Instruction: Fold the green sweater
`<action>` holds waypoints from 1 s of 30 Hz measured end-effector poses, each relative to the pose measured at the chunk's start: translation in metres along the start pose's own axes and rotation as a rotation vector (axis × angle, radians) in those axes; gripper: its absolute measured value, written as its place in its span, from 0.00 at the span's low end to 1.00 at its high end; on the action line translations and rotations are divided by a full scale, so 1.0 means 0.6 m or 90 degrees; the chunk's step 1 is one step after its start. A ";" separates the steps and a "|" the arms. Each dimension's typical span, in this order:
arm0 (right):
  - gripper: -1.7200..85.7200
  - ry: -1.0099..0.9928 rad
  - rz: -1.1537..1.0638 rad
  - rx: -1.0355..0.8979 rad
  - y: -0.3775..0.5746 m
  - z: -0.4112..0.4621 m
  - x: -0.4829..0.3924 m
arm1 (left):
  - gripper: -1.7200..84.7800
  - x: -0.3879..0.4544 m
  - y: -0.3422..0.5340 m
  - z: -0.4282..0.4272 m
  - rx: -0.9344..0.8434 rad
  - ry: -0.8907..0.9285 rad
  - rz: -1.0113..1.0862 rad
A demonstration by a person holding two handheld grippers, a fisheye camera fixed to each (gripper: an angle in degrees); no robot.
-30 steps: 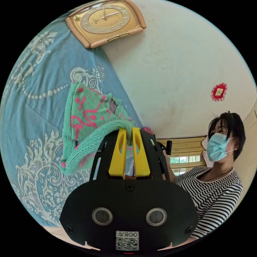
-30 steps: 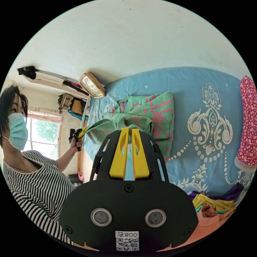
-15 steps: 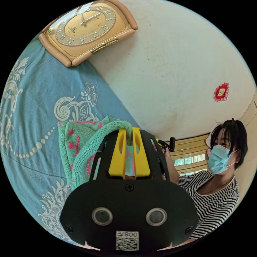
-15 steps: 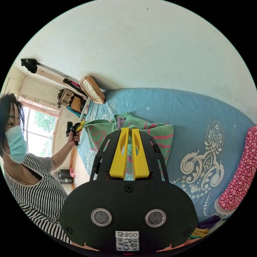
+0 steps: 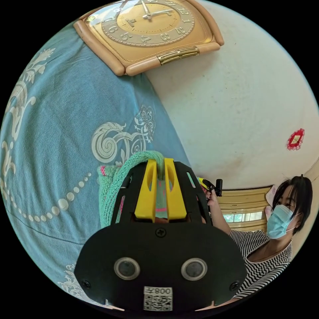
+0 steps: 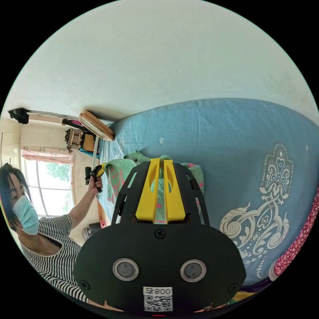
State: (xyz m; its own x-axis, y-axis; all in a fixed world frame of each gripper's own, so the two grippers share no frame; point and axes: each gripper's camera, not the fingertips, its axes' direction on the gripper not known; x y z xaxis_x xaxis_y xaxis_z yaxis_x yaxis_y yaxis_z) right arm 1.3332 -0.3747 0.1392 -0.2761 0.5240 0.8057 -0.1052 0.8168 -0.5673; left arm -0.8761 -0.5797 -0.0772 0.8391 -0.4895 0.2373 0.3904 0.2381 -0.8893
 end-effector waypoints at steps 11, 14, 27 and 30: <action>0.04 -0.041 0.086 -0.053 -0.083 0.039 0.028 | 0.07 0.015 -0.050 0.033 0.015 -0.015 -0.014; 0.04 -0.082 0.103 -0.041 -0.090 0.039 0.029 | 0.08 0.022 -0.052 0.033 0.039 0.009 -0.016; 0.02 -0.144 0.068 0.101 -0.007 -0.027 -0.070 | 0.09 0.076 -0.014 0.039 0.133 0.050 -0.007; 0.02 -0.063 -0.016 0.062 0.017 0.003 -0.161 | 0.11 0.077 -0.013 0.049 0.146 0.066 -0.014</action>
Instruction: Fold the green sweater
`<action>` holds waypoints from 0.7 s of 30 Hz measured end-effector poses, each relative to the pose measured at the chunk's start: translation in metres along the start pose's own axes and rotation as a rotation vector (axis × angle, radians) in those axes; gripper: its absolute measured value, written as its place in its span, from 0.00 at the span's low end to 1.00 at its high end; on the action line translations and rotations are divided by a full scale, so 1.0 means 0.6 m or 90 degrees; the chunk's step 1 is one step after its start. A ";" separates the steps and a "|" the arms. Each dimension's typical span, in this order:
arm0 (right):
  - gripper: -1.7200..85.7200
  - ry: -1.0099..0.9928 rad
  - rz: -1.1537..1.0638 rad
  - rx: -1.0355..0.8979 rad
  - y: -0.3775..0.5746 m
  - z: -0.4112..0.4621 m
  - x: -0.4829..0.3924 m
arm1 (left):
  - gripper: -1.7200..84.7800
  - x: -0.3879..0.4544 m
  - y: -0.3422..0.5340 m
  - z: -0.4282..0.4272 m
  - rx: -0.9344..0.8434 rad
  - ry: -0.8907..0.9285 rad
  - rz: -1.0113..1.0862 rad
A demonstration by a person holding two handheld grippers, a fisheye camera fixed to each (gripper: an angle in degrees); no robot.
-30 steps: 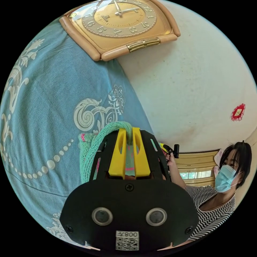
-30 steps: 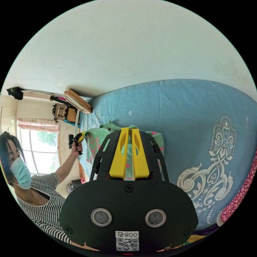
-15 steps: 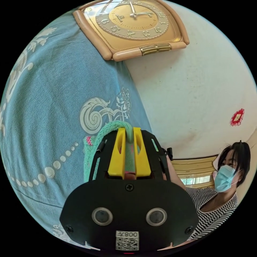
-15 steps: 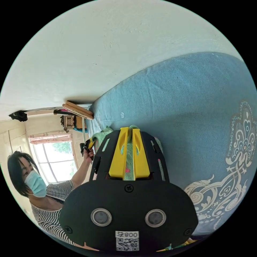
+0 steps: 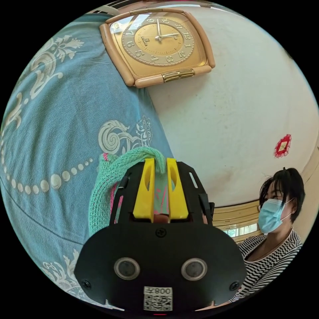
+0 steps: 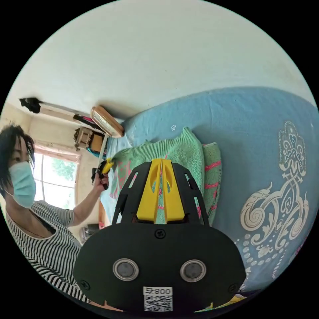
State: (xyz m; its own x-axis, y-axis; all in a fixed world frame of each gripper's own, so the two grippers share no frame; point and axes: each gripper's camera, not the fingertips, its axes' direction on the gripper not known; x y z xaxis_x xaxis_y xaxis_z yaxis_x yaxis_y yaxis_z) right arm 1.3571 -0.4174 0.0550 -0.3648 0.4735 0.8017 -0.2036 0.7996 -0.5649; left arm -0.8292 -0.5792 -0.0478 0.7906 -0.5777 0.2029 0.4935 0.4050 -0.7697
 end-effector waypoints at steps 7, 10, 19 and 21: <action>0.02 0.305 -0.161 -0.110 0.040 0.135 -0.137 | 0.10 0.007 0.009 -0.002 0.083 0.080 0.018; 0.02 0.364 -0.187 -0.142 0.051 0.177 -0.160 | 0.07 0.059 0.031 0.061 -0.048 0.025 0.106; 0.02 0.274 -0.179 -0.095 0.060 0.157 -0.238 | 0.02 0.171 0.138 0.371 -0.359 -0.192 0.407; 0.02 0.271 -0.217 -0.088 0.070 0.169 -0.275 | 0.02 0.167 0.159 0.425 -0.375 -0.298 0.452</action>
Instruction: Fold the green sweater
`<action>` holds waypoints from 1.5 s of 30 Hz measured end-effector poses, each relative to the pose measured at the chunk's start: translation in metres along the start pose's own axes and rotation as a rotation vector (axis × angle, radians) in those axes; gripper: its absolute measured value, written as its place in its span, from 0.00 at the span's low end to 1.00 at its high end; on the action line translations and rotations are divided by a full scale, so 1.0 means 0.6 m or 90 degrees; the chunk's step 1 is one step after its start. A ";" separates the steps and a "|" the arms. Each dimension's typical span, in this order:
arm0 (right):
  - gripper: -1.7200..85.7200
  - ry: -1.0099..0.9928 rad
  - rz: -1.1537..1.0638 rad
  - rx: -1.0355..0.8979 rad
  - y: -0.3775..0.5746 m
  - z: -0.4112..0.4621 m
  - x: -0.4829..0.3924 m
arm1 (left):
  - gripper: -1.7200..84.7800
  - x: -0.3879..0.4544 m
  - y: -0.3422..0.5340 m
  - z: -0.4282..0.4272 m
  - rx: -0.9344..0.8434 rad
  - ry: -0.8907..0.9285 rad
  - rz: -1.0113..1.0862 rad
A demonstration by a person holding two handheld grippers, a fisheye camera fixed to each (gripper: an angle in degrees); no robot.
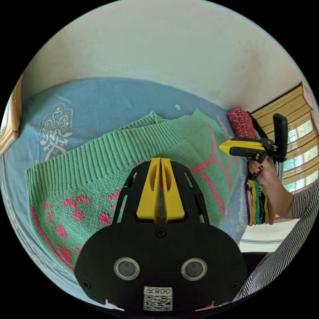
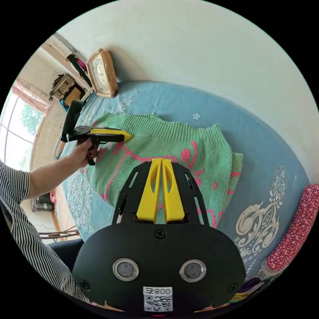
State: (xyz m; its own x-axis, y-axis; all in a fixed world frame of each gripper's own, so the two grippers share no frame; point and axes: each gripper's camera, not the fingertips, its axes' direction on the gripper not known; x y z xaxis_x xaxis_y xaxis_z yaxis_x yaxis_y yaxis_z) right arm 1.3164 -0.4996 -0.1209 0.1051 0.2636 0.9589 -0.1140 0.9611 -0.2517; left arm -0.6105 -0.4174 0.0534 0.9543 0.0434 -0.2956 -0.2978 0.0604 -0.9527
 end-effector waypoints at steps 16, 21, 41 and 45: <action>0.02 0.099 -0.076 -0.022 -0.039 0.121 -0.133 | 0.02 0.051 -0.007 0.130 0.021 -0.058 -0.008; 0.02 0.094 -0.054 -0.007 -0.016 0.088 -0.145 | 0.02 0.100 0.037 0.111 0.089 -0.136 0.011; 0.02 0.107 -0.032 0.058 0.093 0.042 -0.157 | 0.02 0.150 0.089 0.215 0.110 -0.060 0.050; 0.02 0.168 0.014 0.047 0.149 0.034 -0.130 | 0.02 0.166 0.097 0.298 0.049 -0.126 0.096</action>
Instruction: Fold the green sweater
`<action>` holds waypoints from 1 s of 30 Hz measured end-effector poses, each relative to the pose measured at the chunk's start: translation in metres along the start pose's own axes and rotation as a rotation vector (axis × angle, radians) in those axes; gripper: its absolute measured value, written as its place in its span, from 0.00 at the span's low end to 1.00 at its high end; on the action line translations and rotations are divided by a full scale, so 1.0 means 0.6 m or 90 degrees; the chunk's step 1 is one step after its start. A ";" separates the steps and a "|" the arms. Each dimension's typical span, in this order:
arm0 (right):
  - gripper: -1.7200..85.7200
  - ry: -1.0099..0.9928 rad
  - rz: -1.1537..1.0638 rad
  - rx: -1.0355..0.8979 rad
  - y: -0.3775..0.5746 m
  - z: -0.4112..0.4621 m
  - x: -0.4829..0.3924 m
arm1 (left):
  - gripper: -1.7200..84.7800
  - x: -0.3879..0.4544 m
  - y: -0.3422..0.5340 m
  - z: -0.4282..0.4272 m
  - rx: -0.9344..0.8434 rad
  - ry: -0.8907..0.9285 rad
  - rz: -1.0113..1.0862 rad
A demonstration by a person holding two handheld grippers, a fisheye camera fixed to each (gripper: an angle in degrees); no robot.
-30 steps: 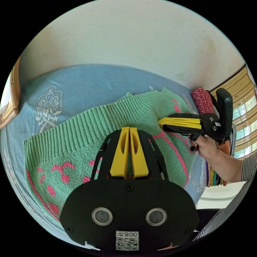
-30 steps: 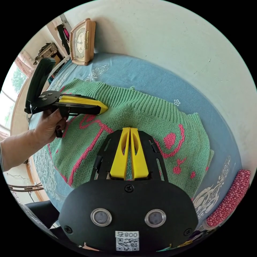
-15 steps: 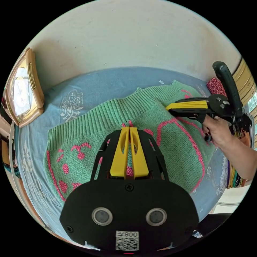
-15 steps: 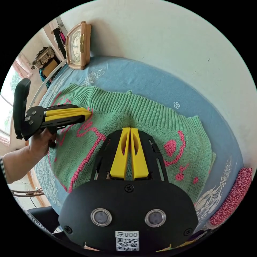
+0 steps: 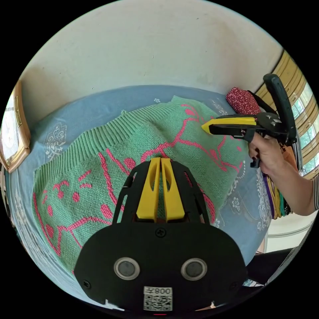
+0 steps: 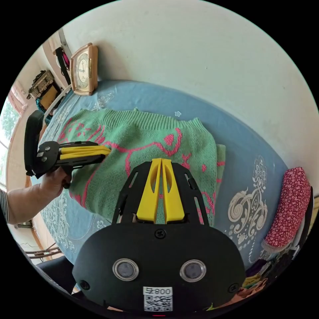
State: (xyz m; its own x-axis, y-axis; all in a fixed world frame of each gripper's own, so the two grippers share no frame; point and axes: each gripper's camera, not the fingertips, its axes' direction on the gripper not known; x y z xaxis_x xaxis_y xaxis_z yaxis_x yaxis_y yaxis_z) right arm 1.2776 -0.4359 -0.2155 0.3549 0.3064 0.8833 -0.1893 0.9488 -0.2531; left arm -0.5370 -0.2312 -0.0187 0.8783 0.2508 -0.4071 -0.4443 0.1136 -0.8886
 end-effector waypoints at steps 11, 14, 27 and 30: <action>0.02 0.071 0.052 -0.028 0.071 0.007 0.064 | 0.02 -0.010 0.015 0.006 0.019 0.019 -0.006; 0.02 0.045 0.083 -0.062 0.101 0.037 0.098 | 0.02 -0.009 0.017 0.045 -0.018 0.008 0.003; 0.08 -0.009 0.135 -0.024 0.229 -0.054 0.174 | 0.05 -0.069 0.134 -0.013 0.029 0.105 -0.077; 0.08 -0.069 0.172 -0.046 0.252 -0.038 0.205 | 0.04 -0.075 0.149 0.001 0.000 0.110 -0.084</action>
State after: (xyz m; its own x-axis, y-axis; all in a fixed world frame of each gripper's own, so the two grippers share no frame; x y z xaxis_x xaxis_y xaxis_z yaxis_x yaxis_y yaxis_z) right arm 1.3136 -0.2529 -0.1541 0.2000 0.5420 0.8162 -0.1967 0.8383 -0.5085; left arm -0.6161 -0.2320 -0.0798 0.9458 0.0659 -0.3180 -0.3242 0.1349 -0.9363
